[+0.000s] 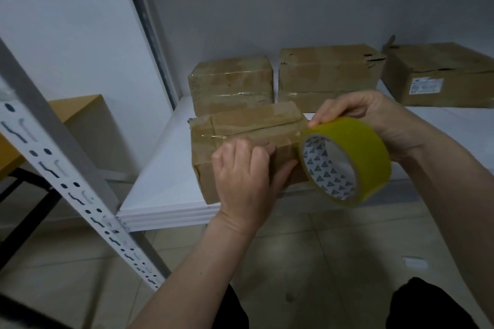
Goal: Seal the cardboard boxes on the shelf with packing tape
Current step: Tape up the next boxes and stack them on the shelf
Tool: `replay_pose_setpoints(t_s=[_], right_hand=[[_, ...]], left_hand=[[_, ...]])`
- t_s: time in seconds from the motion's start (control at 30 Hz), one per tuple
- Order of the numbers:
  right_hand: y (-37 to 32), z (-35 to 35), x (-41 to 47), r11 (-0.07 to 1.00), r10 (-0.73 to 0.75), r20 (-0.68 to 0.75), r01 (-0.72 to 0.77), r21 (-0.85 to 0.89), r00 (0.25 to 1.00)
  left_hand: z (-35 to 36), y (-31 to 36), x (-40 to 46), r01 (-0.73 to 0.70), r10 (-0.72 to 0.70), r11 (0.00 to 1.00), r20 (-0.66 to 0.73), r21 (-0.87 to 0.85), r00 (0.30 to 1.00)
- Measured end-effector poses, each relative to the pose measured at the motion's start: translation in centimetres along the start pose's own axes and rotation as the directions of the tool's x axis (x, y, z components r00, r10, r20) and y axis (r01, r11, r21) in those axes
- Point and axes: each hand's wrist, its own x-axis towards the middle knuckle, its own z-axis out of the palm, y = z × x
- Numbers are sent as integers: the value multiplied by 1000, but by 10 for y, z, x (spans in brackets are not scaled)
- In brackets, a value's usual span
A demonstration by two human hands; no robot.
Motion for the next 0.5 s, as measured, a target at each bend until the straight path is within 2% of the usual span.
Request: replay_pose_setpoints(t_s=[0.13, 0.37, 0.43, 0.5], right_hand=[[-3, -1, 2, 1000, 17, 70, -16, -20, 997], [-11, 7, 2, 992, 80, 34, -77, -99, 996], [-13, 11, 2, 966, 112, -31, -116, -229, 993], [-11, 15, 4, 857, 104, -76, -128, -499, 992]], left_hand=[[-1, 0, -3, -3, 2, 1000, -6, -23, 1000], [-5, 0, -1, -5, 3, 997, -27, -75, 1000], [-6, 0, 2, -13, 10, 996, -29, -91, 1000], [-7, -1, 5, -12, 10, 994, -17, -111, 1000]])
